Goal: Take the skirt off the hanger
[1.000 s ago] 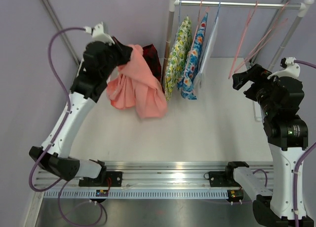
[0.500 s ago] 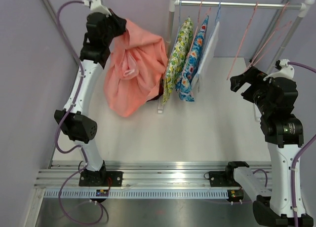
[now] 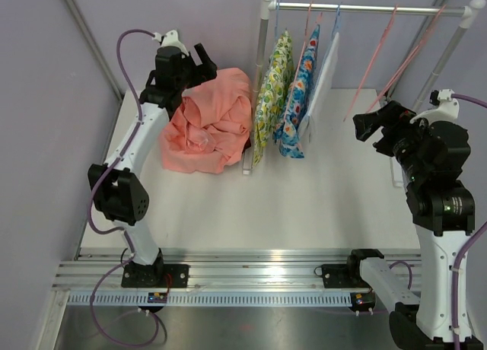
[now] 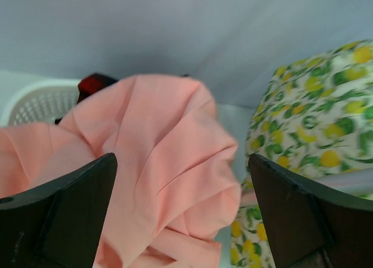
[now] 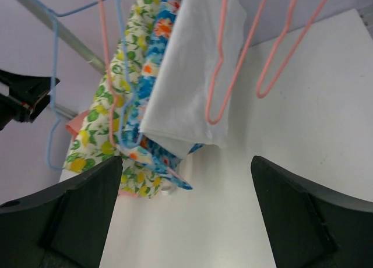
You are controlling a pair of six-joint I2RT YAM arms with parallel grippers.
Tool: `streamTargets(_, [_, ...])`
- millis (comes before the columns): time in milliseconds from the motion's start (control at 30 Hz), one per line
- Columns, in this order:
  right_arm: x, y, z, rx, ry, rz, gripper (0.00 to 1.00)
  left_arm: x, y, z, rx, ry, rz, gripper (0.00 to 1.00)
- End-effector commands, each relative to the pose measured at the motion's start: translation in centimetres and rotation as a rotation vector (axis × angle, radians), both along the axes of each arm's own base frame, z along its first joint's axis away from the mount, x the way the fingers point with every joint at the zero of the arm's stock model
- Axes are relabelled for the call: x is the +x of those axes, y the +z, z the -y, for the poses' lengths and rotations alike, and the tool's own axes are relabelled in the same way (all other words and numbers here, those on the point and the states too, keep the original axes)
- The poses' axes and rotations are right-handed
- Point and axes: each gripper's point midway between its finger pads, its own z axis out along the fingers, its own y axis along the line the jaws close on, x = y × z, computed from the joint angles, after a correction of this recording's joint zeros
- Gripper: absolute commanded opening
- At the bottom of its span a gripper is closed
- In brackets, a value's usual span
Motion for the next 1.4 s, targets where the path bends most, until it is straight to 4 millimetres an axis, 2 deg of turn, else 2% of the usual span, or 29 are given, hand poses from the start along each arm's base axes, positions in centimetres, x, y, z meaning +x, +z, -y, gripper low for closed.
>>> streamTargets(0, [-1.7,5.8,-3.3,0.019,0.193,0.180,1.00,-4.8,9.5,-0.1,-0.035,-0.011,0.170,0.99])
streamTargets(33, [-1.7,6.3,-3.5,0.027,0.208,0.185,1.00,-4.5,7.7,-0.2,-0.022,-0.004,0.142,0.99])
streamTargets(67, [-1.0,6.6,-3.8,0.037,0.218,0.182,0.99,-7.0,10.2,-0.4,-0.033,-0.010,0.194,0.99])
streamTargets(133, [-0.9,8.5,-4.1,0.044,0.238,0.217,0.99,-9.6,10.3,-1.0,-0.041,-0.002,0.188,0.99])
streamTargets(167, [0.5,8.4,-4.2,0.055,0.239,0.197,1.00,-11.9,9.9,-1.5,-0.041,-0.008,0.176,0.99])
streamTargets(233, [1.5,9.7,-4.4,0.057,0.248,0.223,0.99,-14.0,8.0,-1.7,-0.026,-0.026,0.130,0.99])
streamTargets(267, [3.3,9.2,-4.5,0.063,0.247,0.197,0.99,-15.1,5.1,-1.9,-0.002,-0.032,0.071,0.99])
streamTargets(333, [4.8,9.6,-4.8,0.063,0.260,0.198,0.99,-18.4,4.2,-2.6,0.030,-0.036,0.055,0.99])
streamTargets(367, [7.0,8.8,-4.9,0.066,0.263,0.171,0.99,-19.4,1.3,-2.9,0.061,-0.042,-0.005,0.99])
streamTargets(400, [7.8,9.3,-4.9,0.061,0.262,0.176,0.99,-21.4,0.9,-3.6,0.075,-0.040,-0.016,0.99])
streamTargets(467, [10.8,8.4,-4.7,0.057,0.248,0.132,0.98,-23.7,-2.0,-4.2,0.113,-0.044,-0.097,0.99])
streamTargets(533, [12.6,8.2,-4.8,0.059,0.248,0.133,0.94,-26.2,-4.3,-5.2,0.135,-0.038,-0.145,0.99])
streamTargets(567, [14.1,7.5,-5.0,0.067,0.257,0.115,0.91,-27.3,-5.4,-5.6,0.148,-0.034,-0.178,0.99])
streamTargets(600, [14.7,7.5,-5.1,0.070,0.263,0.119,0.84,-28.5,-7.1,-6.3,0.154,-0.016,-0.200,0.99])
streamTargets(733, [18.2,5.9,-5.8,0.081,0.276,0.080,0.81,-30.8,-10.9,-7.1,0.179,-0.029,-0.238,0.99])
streamTargets(767, [18.5,5.9,-6.1,0.084,0.281,0.084,0.81,-31.2,-11.6,-7.3,0.191,-0.029,-0.254,0.99])
streamTargets(900, [19.8,5.1,-7.9,0.096,0.305,0.078,0.80,-31.6,-10.7,-6.7,0.192,-0.055,-0.217,0.99])
streamTargets(967, [20.1,4.9,-9.2,0.100,0.325,0.080,0.78,-31.5,-11.3,-6.8,0.204,-0.049,-0.226,0.99])
streamTargets(1133, [20.9,4.3,-10.8,0.109,0.339,0.071,0.76,-31.4,-11.7,-6.4,0.209,-0.071,-0.242,0.99])
streamTargets(1233, [21.4,3.6,-11.3,0.114,0.342,0.057,0.61,-31.5,-11.5,-6.3,0.204,-0.074,-0.233,0.99])
streamTargets(1367, [21.7,3.4,-11.4,0.109,0.341,0.049,0.25,-31.6,-11.6,-6.1,0.206,-0.079,-0.230,0.99])
